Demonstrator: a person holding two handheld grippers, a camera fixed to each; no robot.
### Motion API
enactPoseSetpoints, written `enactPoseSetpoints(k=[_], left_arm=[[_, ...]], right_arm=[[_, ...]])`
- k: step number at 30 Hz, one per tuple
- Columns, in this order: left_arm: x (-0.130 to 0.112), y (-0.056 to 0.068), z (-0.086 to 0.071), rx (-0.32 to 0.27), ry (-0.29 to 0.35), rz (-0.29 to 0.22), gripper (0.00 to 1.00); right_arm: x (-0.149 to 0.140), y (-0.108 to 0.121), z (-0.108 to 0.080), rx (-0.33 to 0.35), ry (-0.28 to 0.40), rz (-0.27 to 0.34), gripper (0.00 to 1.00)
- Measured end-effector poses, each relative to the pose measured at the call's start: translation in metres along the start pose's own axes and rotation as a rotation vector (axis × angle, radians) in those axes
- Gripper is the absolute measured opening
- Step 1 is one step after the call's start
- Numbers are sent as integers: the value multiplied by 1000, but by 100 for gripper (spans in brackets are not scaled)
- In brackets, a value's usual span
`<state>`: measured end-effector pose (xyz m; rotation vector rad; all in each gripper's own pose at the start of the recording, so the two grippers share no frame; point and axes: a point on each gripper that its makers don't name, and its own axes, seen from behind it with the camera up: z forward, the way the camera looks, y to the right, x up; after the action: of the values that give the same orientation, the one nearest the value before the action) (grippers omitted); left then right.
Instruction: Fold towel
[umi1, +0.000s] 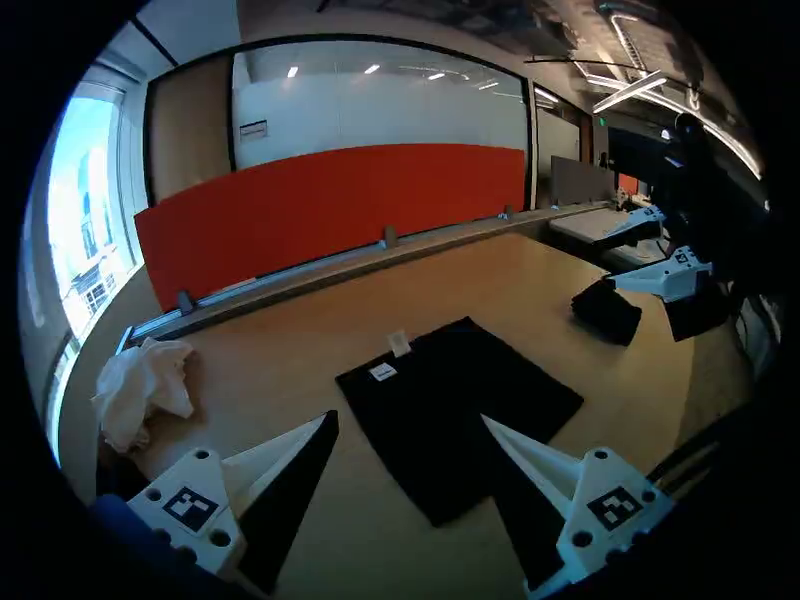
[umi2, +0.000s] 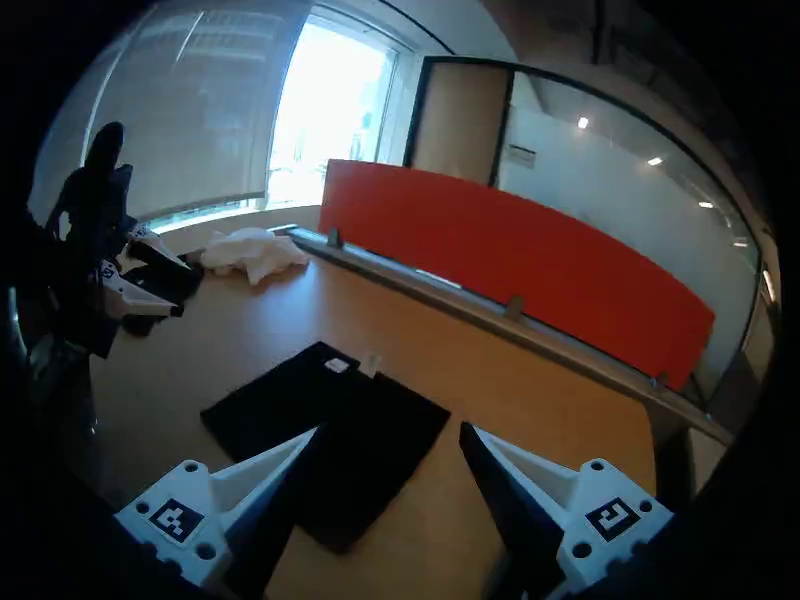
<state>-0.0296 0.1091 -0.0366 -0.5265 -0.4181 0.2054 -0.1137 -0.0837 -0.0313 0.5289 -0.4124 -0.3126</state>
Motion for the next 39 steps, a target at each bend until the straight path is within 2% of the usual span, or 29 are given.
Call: enactPoseSetpoints(k=[18, 26, 33, 39], left_arm=[[-83, 22, 38, -39, -138, -3, 94], [-114, 28, 52, -56, -200, 13, 94], [-140, 40, 61, -91, -252, 19, 94], [-163, 43, 67, -96, -297, 20, 94]], right_arm=[[-90, -23, 32, 51, -121, 2, 100], [-127, -32, 44, 75, -175, 5, 100], [-161, -40, 48, 100, -228, -2, 100], [-184, -45, 48, 115, -266, 0, 100]])
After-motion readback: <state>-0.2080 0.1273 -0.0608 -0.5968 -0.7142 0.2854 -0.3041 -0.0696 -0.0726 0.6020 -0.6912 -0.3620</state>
